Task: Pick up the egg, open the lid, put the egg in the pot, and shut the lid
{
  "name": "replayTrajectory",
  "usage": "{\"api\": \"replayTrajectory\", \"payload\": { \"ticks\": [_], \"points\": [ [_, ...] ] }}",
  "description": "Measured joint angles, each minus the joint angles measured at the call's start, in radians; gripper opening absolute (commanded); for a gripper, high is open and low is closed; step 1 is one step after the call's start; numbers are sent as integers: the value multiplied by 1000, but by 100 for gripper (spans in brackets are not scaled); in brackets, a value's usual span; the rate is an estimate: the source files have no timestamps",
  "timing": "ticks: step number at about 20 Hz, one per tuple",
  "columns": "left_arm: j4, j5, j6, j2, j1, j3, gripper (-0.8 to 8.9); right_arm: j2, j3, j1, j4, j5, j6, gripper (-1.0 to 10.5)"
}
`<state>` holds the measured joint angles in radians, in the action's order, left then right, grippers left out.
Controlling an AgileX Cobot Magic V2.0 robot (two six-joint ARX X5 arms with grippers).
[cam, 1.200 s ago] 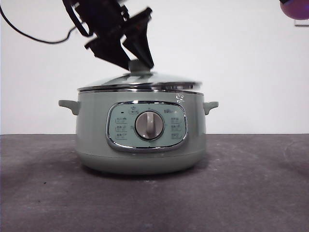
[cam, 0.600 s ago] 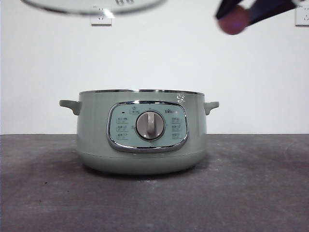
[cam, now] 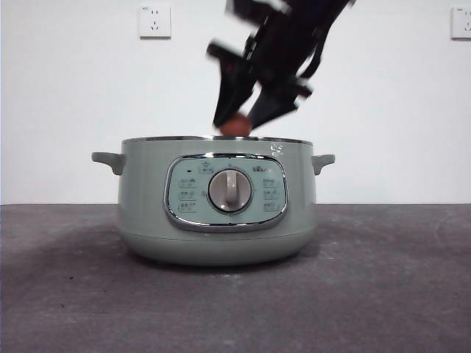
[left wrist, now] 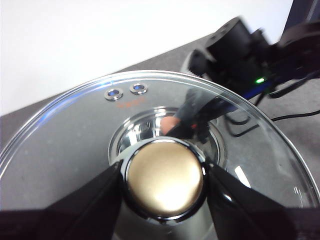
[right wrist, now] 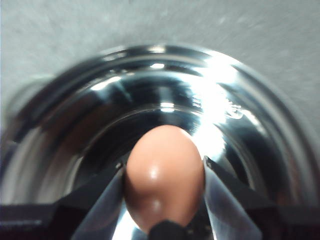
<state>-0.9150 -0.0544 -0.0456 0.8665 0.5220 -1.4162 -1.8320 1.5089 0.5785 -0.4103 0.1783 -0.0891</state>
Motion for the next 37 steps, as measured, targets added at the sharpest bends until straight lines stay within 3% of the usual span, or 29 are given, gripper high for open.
{"api": "replayTrajectory", "payload": {
  "ticks": [8, 14, 15, 16, 17, 21, 24, 27, 30, 37],
  "points": [
    [-28, 0, 13, -3, 0, 0, -8, -139, 0, 64, 55, -86, -103, -17],
    [-72, 0, 13, -3, 0, 0, -8, -180, 4, 71, 36, -107, -117, -1],
    [-71, 0, 13, -3, 0, 0, -8, -180, 4, 70, 36, -107, -117, 106],
    [-72, 0, 13, -3, 0, 1, -8, -180, 4, 70, 35, -107, -116, 304],
    [-72, 0, 13, -3, 0, 1, -8, -180, 4, 70, 34, -107, -111, 433],
    [-72, 0, 13, 1, 0, 0, -8, -170, 5, 70, 16, -108, -77, 450],
    [-65, 0, 13, 28, 0, 1, -8, -22, 6, 69, -34, -169, -49, 445],
    [3, 0, 13, 87, 0, 1, -8, 224, 19, 45, -200, -374, -8, 445],
    [63, -2, 12, 198, 0, 1, -8, 464, 19, -25, -300, -389, 29, 442],
    [242, -76, 12, 444, 2, 1, -8, 785, 21, -35, -397, -388, 34, 442]
  ]
}}
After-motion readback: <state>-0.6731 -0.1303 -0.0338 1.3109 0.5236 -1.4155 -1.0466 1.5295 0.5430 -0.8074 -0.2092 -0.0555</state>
